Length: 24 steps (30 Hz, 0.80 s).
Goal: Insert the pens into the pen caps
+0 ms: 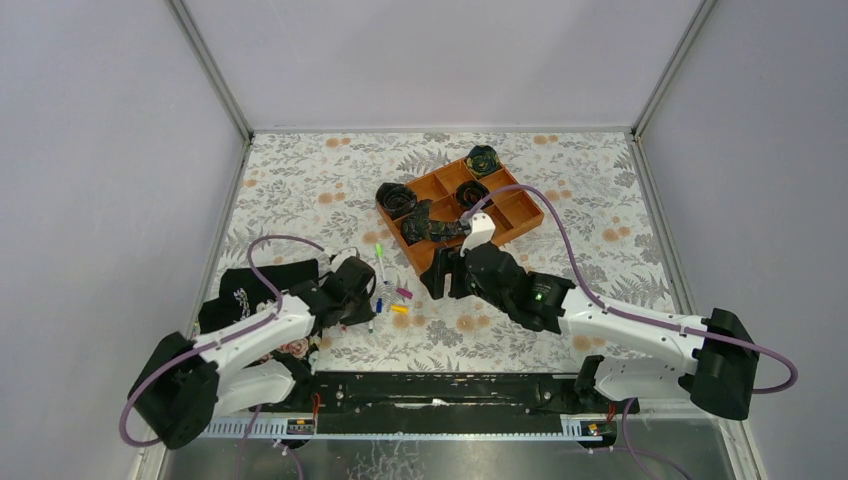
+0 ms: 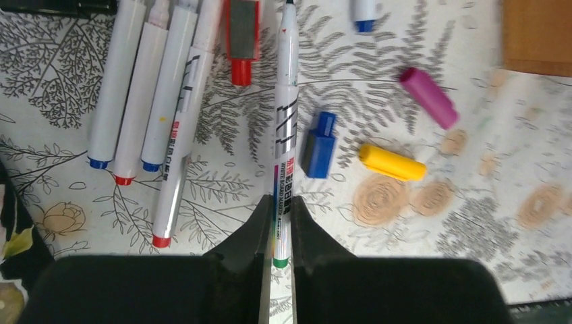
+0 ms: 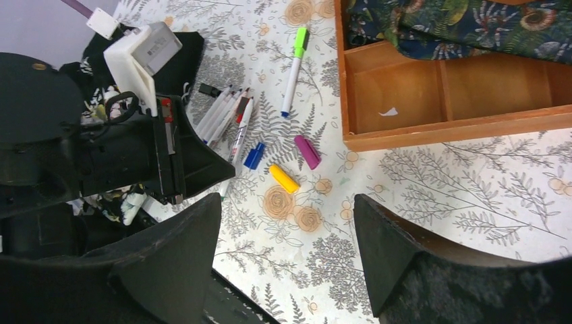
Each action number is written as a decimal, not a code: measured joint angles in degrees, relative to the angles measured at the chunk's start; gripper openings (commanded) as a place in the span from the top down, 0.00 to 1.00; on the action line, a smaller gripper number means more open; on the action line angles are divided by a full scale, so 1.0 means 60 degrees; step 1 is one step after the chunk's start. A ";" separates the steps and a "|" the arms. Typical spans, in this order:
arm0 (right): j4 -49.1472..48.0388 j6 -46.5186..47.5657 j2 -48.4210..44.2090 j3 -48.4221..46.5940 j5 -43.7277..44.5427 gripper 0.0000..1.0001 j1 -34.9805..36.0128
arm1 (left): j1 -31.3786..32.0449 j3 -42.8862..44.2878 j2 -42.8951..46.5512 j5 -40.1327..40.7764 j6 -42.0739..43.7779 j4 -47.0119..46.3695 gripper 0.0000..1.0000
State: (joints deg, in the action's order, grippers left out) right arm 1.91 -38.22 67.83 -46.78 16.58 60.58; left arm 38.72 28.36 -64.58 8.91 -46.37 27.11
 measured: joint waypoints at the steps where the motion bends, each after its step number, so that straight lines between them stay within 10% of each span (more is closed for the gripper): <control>1: -0.0058 -0.0029 0.0000 0.0022 -0.0055 0.22 -0.0004 | 0.0015 -0.0025 0.0244 0.0000 0.0036 0.0025 1.00; 16: -0.1960 -0.1308 0.0710 0.0259 -0.2619 0.20 -0.0769 | 0.0113 -0.0477 0.3901 -0.3792 0.1311 -0.2681 1.00; 24: -0.2171 -0.1592 0.1286 0.0259 -0.3308 0.47 -0.0816 | 0.0113 -0.0514 0.3974 -0.5227 0.1351 -0.3676 1.00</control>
State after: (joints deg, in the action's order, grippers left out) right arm -11.11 -47.77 75.55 -45.23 -3.27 55.68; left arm 39.40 25.28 -40.73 -22.46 -38.26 5.06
